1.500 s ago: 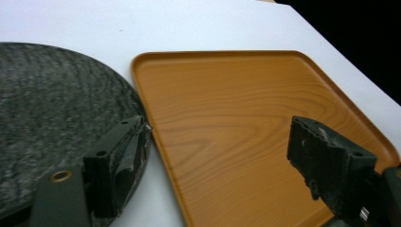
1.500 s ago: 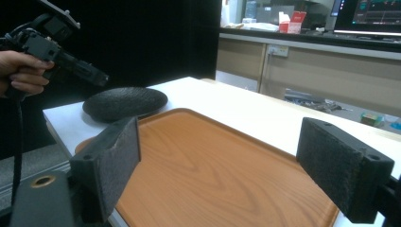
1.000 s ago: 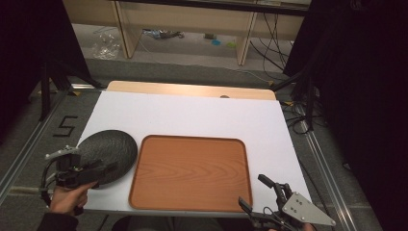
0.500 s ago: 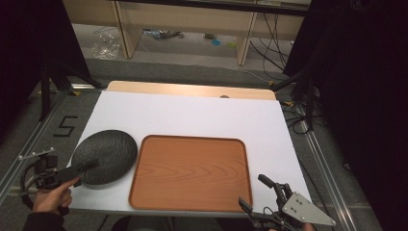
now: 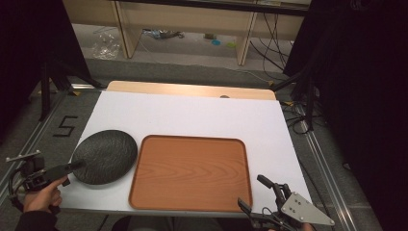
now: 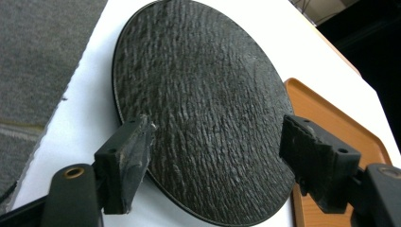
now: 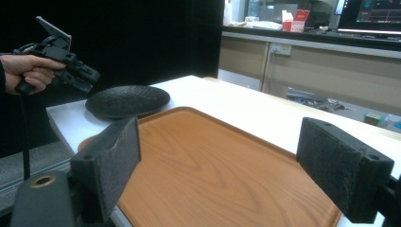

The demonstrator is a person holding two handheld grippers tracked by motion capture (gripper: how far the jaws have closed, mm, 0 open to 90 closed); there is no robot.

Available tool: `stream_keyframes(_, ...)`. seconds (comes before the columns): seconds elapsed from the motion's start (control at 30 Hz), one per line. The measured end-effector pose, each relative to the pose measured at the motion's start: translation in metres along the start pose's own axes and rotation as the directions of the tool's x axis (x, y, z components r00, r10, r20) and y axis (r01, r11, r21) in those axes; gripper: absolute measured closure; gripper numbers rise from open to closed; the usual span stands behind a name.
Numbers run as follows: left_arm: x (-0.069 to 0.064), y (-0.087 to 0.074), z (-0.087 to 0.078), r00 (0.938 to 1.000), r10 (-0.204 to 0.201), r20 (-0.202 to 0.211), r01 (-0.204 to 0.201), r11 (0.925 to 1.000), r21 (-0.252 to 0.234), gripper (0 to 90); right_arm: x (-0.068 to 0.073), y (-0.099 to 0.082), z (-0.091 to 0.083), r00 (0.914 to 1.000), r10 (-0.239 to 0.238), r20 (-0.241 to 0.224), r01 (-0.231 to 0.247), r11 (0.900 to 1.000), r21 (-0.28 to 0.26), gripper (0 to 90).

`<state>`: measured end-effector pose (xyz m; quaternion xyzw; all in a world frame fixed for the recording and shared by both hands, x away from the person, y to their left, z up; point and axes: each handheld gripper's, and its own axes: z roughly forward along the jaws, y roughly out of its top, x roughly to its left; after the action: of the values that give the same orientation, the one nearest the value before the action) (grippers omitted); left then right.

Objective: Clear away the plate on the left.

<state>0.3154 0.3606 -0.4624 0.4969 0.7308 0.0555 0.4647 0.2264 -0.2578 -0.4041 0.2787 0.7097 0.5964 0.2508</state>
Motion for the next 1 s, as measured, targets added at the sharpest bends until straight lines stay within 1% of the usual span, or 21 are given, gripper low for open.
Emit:
stream_keyframes(0.03,0.001,0.000,0.001,1.0000,-0.009,0.002,0.009,0.9999,0.006,26.3,0.000,0.000,-0.001,1.0000,-0.001,0.006,0.001,1.0000,0.006,15.5)
stream_keyframes(0.1,0.003,-0.001,0.003,0.9981,-0.061,-0.004,0.061,0.9979,0.018,26.4,0.000,0.001,0.000,1.0000,0.000,0.003,0.000,0.9999,-0.013,15.5)
stream_keyframes(0.13,0.005,-0.001,0.004,0.9973,-0.073,0.010,0.073,0.9971,0.024,26.7,0.000,0.001,0.000,1.0000,-0.001,0.000,0.001,1.0000,0.009,15.5)
stream_keyframes(0.17,0.006,-0.001,0.004,0.9966,-0.082,0.008,0.082,0.9963,0.027,26.9,0.000,0.000,0.000,1.0000,0.003,-0.005,-0.003,1.0000,-0.001,15.5)
stream_keyframes(0.3,0.011,-0.002,0.006,0.9951,-0.098,0.005,0.098,0.9947,0.030,27.4,0.000,0.001,0.000,1.0000,-0.003,0.002,0.003,1.0000,0.007,15.5)
stream_keyframes(0.33,0.012,-0.002,0.006,0.9944,-0.106,-0.002,0.106,0.9940,0.028,27.6,0.001,0.000,0.000,1.0000,0.009,-0.004,-0.009,0.9999,0.008,15.5)
stream_keyframes(0.37,0.012,-0.002,0.005,0.9939,-0.110,-0.010,0.110,0.9935,0.027,28.0,0.000,0.000,0.000,1.0000,-0.001,-0.001,0.001,1.0000,0.005,15.5)
stream_keyframes(0.43,0.015,-0.002,0.005,0.9923,-0.124,-0.006,0.124,0.9920,0.025,28.1,0.000,0.000,0.001,1.0000,0.003,-0.004,-0.003,1.0000,-0.007,15.5)
stream_keyframes(0.47,0.016,-0.002,0.005,0.9895,-0.145,-0.002,0.145,0.9890,0.031,28.2,0.001,0.001,-0.001,1.0000,0.001,-0.001,-0.001,0.9999,0.011,15.5)
stream_keyframes(0.53,0.017,-0.003,0.006,0.9862,-0.166,0.005,0.165,0.9855,0.039,28.3,0.001,0.000,0.001,1.0000,0.002,-0.006,-0.002,1.0000,-0.002,15.5)
stream_keyframes(0.6,0.018,-0.004,0.008,0.9845,-0.176,0.000,0.175,0.9831,0.052,28.5,0.001,0.000,0.001,1.0000,0.002,-0.004,-0.002,1.0000,0.006,15.5)
stream_keyframes(0.63,0.019,-0.004,0.009,0.9833,-0.182,0.010,0.181,0.9820,0.054,28.5,0.000,0.000,0.000,1.0000,-0.003,-0.006,0.003,1.0000,0.006,15.5)
stream_keyframes(0.67,0.019,-0.004,0.009,0.9820,-0.188,0.017,0.187,0.9808,0.055,28.9,0.001,0.001,-0.001,0.9999,-0.005,0.011,0.005,1.0000,0.007,15.6)
stream_keyframes(0.7,0.020,-0.004,0.009,0.9808,-0.194,0.023,0.192,0.9797,0.058,28.9,0.000,0.001,0.000,0.9998,-0.017,0.012,0.018,0.9998,-0.001,15.6)
stream_keyframes(0.73,0.020,-0.005,0.011,0.9793,-0.201,0.024,0.199,0.9779,0.063,29.0,0.000,0.000,0.001,0.9998,-0.016,0.007,0.016,0.9998,-0.013,15.6)
stream_keyframes(0.77,0.020,-0.005,0.012,0.9786,-0.204,0.028,0.202,0.9770,0.069,28.9,0.001,0.000,0.000,1.0000,0.000,0.003,0.000,0.9999,0.016,15.6)
stream_keyframes(0.8,0.020,-0.005,0.013,0.9778,-0.207,0.030,0.205,0.9762,0.072,29.4,0.001,-0.001,0.002,1.0000,0.005,-0.006,-0.005,1.0000,-0.007,15.6)
stream_keyframes(0.83,0.020,-0.006,0.013,0.9773,-0.210,0.031,0.207,0.9755,0.075,29.6,0.002,0.001,-0.001,1.0000,0.000,0.007,0.000,0.9999,0.016,15.6)
stream_keyframes(0.87,0.021,-0.006,0.014,0.9755,-0.217,0.037,0.214,0.9738,0.078,29.7,0.000,0.001,0.000,0.9998,-0.019,0.011,0.019,0.9998,-0.001,15.6)
stream_keyframes(0.97,0.022,-0.007,0.017,0.9731,-0.227,0.038,0.223,0.9708,0.088,30.2,0.001,0.000,0.001,1.0000,-0.004,-0.006,0.004,0.9999,0.012,15.6)
stream_keyframes(1.0,0.022,-0.007,0.019,0.9717,-0.233,0.039,0.229,0.9692,0.091,30.5,0.002,0.000,0.001,0.9999,0.010,-0.006,-0.010,0.9999,-0.005,15.6)
